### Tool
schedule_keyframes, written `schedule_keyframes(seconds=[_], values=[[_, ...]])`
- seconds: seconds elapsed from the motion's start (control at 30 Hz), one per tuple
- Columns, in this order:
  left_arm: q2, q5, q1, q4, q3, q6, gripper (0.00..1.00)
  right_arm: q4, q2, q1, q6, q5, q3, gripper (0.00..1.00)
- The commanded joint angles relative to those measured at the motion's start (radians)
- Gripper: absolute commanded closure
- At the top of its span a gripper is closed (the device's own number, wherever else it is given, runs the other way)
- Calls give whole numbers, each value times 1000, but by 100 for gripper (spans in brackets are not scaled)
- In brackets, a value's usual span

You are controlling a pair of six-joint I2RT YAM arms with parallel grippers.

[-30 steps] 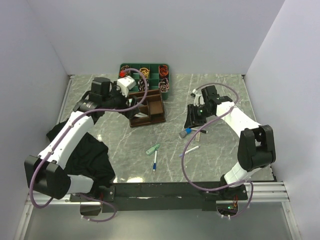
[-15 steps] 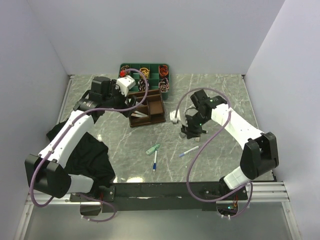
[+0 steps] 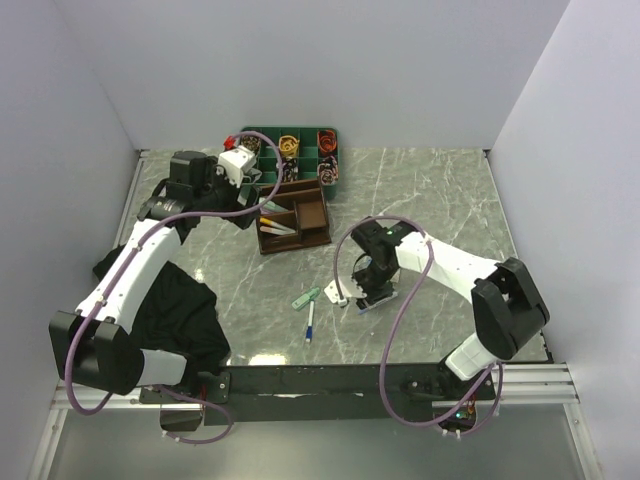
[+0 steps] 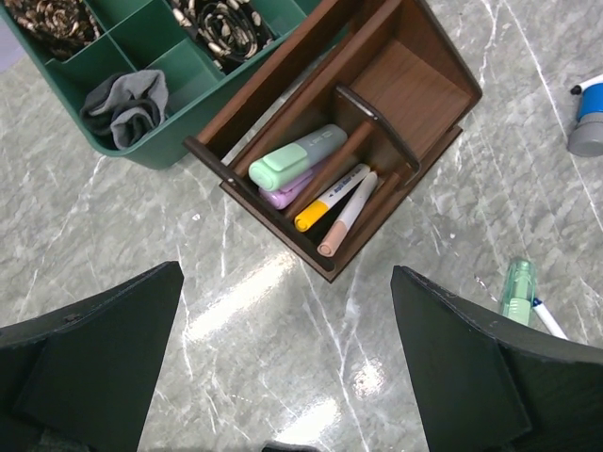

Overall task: Sort the stationery into containers
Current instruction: Pick up the pen from the center of the board.

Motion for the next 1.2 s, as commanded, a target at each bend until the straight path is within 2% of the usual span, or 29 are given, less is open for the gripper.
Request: schedule_keyframes(seconds=[0.0, 0.37, 0.67, 0.77, 0.8, 0.83, 0.93, 1.0, 1.1, 1.17], values=[[-36, 12, 17, 32, -16, -4, 1, 42, 34, 45, 21, 31, -16, 60], [-67, 30, 49, 43, -61, -30, 1, 102, 86, 79, 98, 106, -38, 63], [-82, 41, 81, 58, -87, -56, 1, 193, 63, 105, 128, 165, -148, 66], [-85, 52, 87, 63, -90, -65, 1, 255, 74, 111, 159, 186, -171, 83], [-84, 52, 89, 63, -88, -65, 1, 267, 77, 110, 180, 191, -167, 94], [-85, 52, 89, 64, -90, -65, 0, 269, 80, 111, 190, 189, -159, 100], [-93, 52, 93, 66, -87, -62, 1, 220, 77, 104, 251, 140, -55, 100], [-101, 47, 96, 69, -87, -59, 1, 186, 74, 84, 309, 87, 94, 100], [-108, 55, 112, 78, -92, -70, 1, 93, 118, 65, 383, -54, 344, 100], [-113, 61, 128, 84, -93, -82, 1, 59, 164, 41, 473, -200, 510, 100]])
